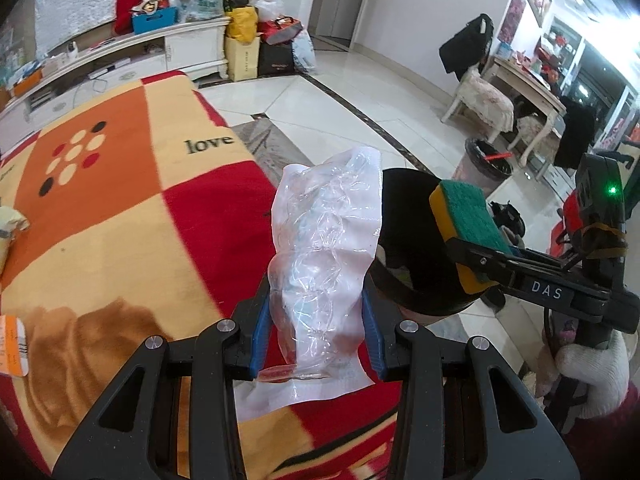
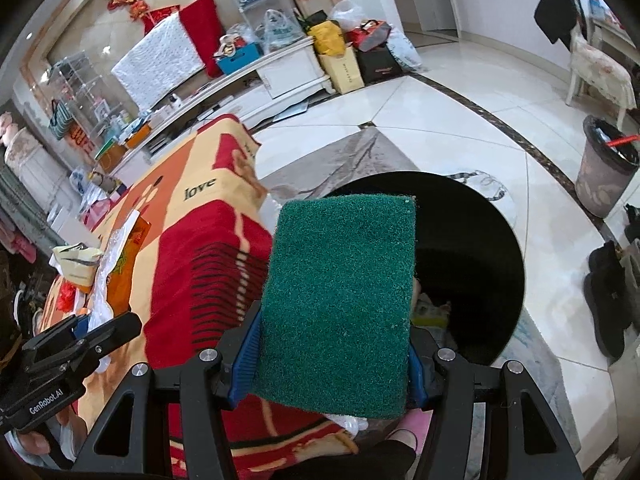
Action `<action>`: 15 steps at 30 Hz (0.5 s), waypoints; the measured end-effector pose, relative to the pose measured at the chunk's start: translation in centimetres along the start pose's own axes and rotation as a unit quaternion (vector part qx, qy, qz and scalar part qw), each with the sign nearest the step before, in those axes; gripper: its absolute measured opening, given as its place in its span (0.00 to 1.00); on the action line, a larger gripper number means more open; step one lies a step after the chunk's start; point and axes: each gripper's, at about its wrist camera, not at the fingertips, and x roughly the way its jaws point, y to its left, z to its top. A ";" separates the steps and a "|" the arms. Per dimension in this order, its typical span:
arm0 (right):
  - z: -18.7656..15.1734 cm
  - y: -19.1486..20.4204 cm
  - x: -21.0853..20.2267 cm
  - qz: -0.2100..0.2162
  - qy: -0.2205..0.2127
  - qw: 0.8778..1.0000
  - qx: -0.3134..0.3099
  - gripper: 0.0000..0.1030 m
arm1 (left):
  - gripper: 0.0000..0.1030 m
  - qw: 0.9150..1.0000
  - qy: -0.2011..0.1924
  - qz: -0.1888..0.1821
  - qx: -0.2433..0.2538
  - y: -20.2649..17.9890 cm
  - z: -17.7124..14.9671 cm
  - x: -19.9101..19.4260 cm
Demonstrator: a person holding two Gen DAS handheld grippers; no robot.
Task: Collect trash
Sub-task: 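Carry the plastic wrap and green sponge over the black bin, then open the right gripper to drop the sponge while the left drops the wrap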
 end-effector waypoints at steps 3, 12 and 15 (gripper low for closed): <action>0.1 -0.7 0.0 -0.003 0.000 1.000 0.006 0.56 | 0.37 1.000 0.005 -0.008 0.003 -0.6 0.2 0.6; 0.1 -3.0 0.2 -0.012 0.003 1.000 0.022 0.56 | 0.37 0.999 0.017 -0.030 0.006 -2.1 0.8 2.2; 0.3 -3.5 0.3 -0.016 0.002 0.999 0.028 0.56 | 0.37 0.999 0.023 -0.040 0.006 -2.6 1.1 2.8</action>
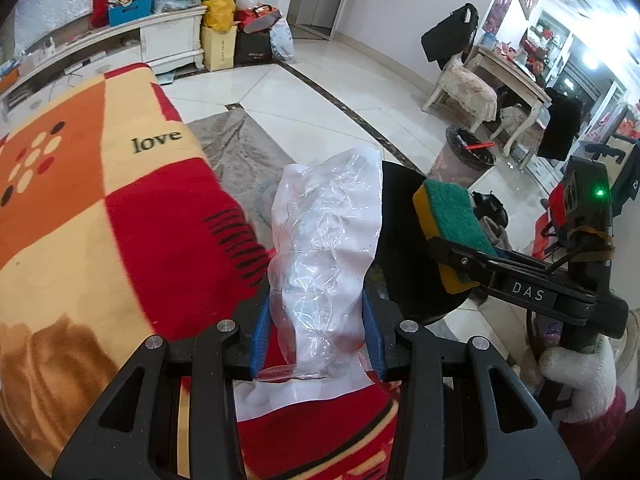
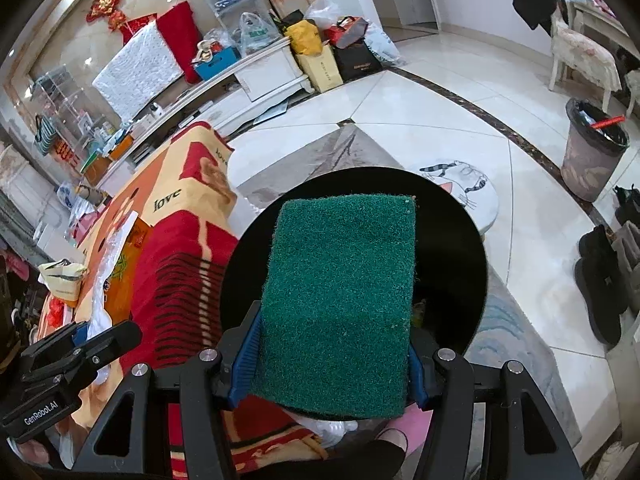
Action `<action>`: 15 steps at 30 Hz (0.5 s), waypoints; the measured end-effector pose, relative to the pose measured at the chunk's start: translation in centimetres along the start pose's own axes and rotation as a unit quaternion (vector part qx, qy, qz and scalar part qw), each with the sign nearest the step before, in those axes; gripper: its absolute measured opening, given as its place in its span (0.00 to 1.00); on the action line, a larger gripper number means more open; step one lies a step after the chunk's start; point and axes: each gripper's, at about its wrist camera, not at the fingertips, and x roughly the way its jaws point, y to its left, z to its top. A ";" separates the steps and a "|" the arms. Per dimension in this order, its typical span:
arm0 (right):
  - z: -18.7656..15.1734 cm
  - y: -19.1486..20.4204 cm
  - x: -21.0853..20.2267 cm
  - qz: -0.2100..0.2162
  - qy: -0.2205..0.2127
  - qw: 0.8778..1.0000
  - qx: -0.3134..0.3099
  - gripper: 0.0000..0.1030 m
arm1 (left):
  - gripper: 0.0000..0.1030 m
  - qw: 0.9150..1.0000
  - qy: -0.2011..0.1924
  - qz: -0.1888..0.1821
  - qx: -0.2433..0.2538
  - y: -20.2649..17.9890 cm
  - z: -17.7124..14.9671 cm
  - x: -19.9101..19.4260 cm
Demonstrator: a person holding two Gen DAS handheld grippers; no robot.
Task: Collect trash
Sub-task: 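Open the right gripper to drop the sponge while the left drops the wrap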
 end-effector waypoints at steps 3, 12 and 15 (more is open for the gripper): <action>0.2 -0.6 0.0 -0.004 -0.002 1.000 0.007 0.56 | 0.37 1.000 0.008 -0.020 -0.006 -0.3 0.5 0.8; 0.7 -2.7 -0.5 -0.009 -0.013 0.999 0.042 0.76 | 0.52 0.996 0.017 -0.083 -0.032 -0.8 1.6 2.9; 0.6 -3.2 -0.9 -0.005 -0.016 0.998 0.054 0.76 | 0.62 0.994 0.019 -0.102 -0.048 -0.4 1.7 3.5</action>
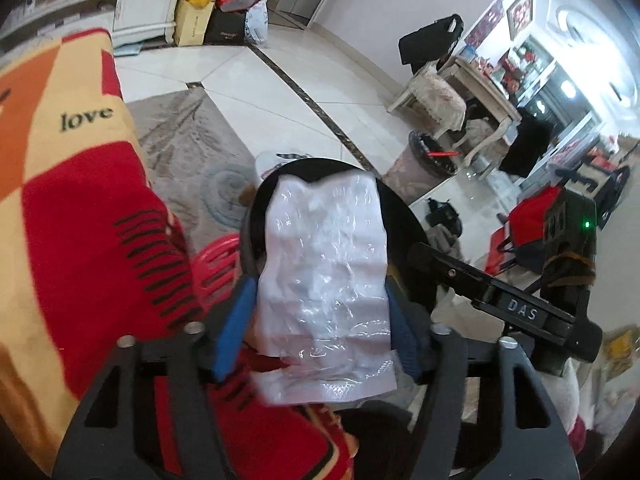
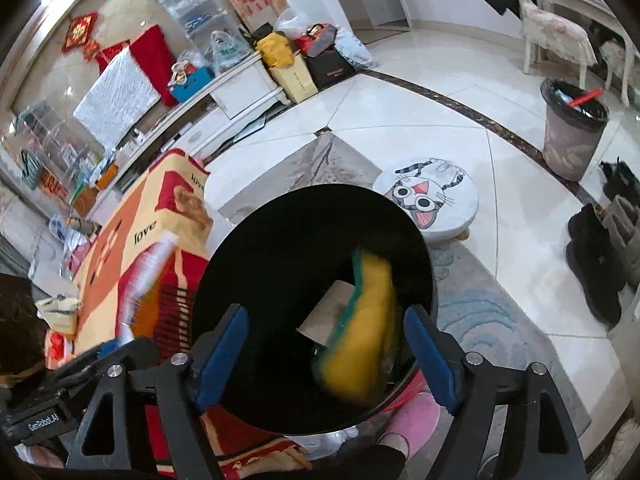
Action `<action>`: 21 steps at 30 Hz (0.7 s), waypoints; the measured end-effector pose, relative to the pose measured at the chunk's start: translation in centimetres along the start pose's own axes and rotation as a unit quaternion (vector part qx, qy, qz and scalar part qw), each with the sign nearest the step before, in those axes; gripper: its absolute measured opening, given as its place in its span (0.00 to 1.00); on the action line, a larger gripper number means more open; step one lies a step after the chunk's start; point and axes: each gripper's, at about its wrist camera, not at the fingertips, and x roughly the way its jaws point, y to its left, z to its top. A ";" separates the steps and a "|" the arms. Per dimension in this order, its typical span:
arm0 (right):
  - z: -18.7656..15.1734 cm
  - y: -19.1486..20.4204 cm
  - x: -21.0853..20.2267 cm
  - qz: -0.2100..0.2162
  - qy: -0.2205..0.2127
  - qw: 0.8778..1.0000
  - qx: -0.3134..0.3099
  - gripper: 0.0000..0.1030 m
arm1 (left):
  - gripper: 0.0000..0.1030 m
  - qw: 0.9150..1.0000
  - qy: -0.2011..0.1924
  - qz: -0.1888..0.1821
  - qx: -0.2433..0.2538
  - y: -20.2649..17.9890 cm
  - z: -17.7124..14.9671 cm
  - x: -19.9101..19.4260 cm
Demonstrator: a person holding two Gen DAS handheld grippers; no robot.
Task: Collect trash
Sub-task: 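Open the right gripper to drop the sponge while the left drops the wrap, then move both open grippers back to the trash on the table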
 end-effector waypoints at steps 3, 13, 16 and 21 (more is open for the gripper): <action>-0.1 -0.1 -0.2 0.001 0.002 1.000 -0.001 0.76 | 0.63 1.000 0.009 0.002 -0.003 0.3 -0.1 0.3; -1.2 1.7 1.1 0.012 0.022 0.999 -0.021 0.76 | 0.63 0.999 -0.007 0.034 -0.006 1.2 -0.7 -2.2; -1.6 2.7 1.4 0.018 0.026 0.999 -0.030 0.76 | 0.63 0.998 -0.016 0.056 -0.014 2.0 -1.4 -3.7; -2.4 4.6 1.7 0.029 0.033 0.998 -0.046 0.76 | 0.63 0.996 -0.027 0.087 -0.021 3.2 -2.5 -5.3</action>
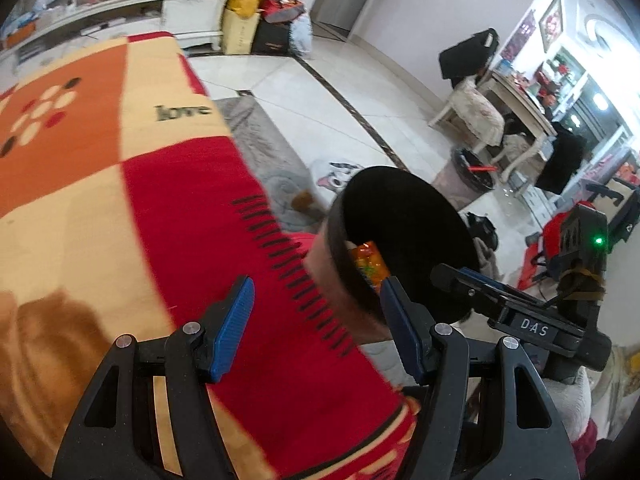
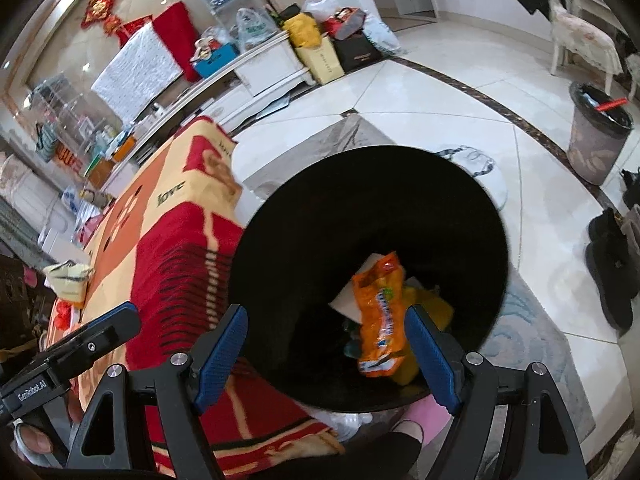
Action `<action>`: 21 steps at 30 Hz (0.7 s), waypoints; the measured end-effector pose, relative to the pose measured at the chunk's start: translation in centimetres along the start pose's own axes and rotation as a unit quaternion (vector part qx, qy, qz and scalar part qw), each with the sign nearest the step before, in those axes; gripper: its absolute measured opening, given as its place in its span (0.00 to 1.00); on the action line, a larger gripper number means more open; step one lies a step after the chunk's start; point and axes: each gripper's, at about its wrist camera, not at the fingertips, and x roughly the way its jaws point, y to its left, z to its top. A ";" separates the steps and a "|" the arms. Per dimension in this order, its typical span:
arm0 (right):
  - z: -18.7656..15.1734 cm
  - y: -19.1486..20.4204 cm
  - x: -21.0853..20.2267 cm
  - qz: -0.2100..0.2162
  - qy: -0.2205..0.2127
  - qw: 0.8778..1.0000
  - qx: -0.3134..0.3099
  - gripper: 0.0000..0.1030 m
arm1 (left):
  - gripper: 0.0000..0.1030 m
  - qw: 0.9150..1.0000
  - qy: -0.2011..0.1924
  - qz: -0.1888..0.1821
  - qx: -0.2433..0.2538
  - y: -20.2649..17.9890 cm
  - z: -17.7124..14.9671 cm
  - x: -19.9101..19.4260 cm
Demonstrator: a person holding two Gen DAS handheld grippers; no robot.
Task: Collect trash
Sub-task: 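Move both open grippers back to the trash on the table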
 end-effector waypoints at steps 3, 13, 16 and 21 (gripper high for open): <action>-0.3 1.5 0.3 0.007 0.006 1.000 -0.014 0.76 | 0.63 1.000 -0.008 0.016 -0.005 0.9 -0.5 -1.2; -1.4 7.7 1.0 0.034 0.019 0.997 -0.068 0.76 | 0.63 0.997 -0.032 0.060 -0.024 4.3 -2.8 -4.9; -1.6 9.6 1.3 0.042 0.021 0.995 -0.085 0.76 | 0.63 0.997 -0.035 0.066 -0.036 5.6 -3.4 -6.0; -2.4 13.0 2.4 0.054 0.034 0.991 -0.114 0.76 | 0.63 0.994 -0.039 0.085 -0.059 8.4 -4.5 -7.9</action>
